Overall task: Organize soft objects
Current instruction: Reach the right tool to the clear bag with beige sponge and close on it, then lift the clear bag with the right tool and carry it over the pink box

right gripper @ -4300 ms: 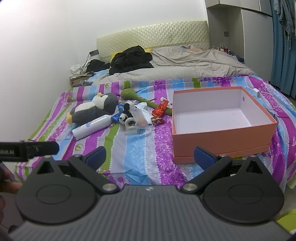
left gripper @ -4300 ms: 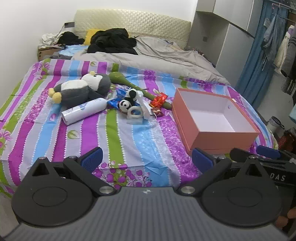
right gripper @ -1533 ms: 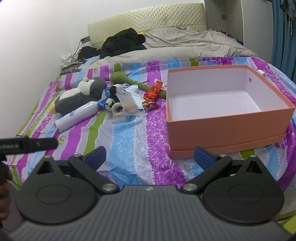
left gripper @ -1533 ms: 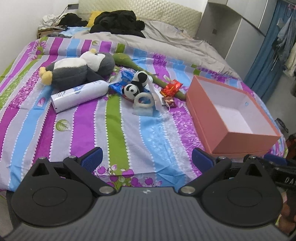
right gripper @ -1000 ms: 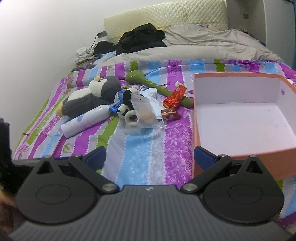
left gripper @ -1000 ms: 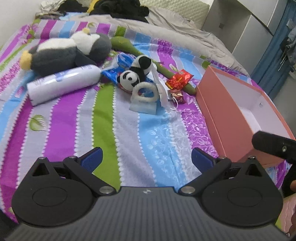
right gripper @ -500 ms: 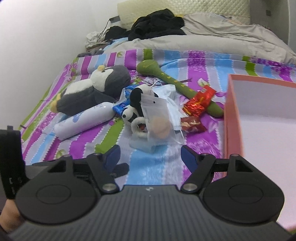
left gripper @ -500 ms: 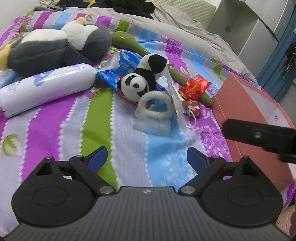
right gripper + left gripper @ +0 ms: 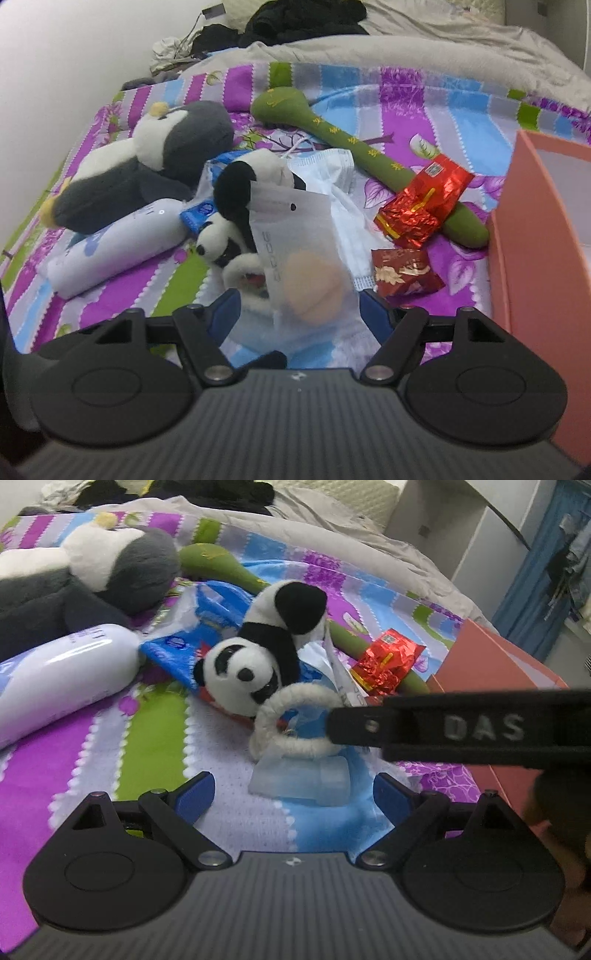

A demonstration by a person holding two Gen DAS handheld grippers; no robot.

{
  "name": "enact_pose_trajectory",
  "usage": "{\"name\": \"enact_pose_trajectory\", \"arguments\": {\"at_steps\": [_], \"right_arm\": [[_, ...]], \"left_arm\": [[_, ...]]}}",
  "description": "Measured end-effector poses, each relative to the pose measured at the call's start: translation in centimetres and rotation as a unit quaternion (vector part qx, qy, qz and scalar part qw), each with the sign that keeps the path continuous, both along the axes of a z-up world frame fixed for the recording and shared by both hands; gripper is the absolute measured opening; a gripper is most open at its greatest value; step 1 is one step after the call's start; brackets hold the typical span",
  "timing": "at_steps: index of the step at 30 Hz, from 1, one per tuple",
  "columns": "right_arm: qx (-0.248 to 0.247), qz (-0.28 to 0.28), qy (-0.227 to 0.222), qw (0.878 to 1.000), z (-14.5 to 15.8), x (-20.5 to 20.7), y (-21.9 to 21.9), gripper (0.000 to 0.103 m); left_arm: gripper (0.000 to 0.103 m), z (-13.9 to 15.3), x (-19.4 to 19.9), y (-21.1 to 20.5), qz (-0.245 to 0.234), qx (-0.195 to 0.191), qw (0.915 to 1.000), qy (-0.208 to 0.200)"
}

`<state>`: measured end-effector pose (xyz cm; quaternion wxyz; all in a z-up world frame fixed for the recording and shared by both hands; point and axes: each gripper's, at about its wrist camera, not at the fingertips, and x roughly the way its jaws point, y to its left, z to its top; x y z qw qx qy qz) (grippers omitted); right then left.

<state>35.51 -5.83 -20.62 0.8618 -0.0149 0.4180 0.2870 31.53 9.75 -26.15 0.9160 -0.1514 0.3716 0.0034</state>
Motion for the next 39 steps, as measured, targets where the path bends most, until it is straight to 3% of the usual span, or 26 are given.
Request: {"name": "enact_pose_trajectory", "arguments": {"at_steps": [4,6,14,19,23,31,39], "right_arm": [[-0.006,0.001,0.005,1.000,-1.2,0.9,0.8,0.065],[-0.006,0.001,0.013,1.000,-1.7,1.3,1.0,0.050],[0.002,-0.009,0.012,1.000,-1.2,1.0,0.1,0.021],[0.001,-0.003,0.010,1.000,-0.3,0.0,-0.4,0.015],[0.000,0.005,0.004,1.000,0.8,-1.7,-0.6,0.013],[-0.017,-0.008,-0.029,0.999,3.2,-4.8,-1.9,0.010],[-0.035,-0.029,-0.027,0.999,3.3,-7.9,-4.3,0.010]], "left_arm": [[0.085,-0.8,0.8,-0.1,-0.007,0.002,1.0000,0.001],[0.078,-0.9,1.0,-0.3,-0.010,0.013,0.9998,-0.004],[0.059,-0.7,1.2,-0.5,-0.005,-0.002,1.0000,0.000],[0.035,0.1,0.1,-0.6,-0.001,-0.019,0.9998,-0.007],[0.009,1.1,-1.0,-1.1,-0.004,-0.034,0.9994,-0.006],[0.004,2.0,-4.9,-1.9,0.008,-0.048,0.9988,0.000],[0.004,2.8,-7.2,-2.1,0.015,-0.040,0.9990,-0.011]]}}
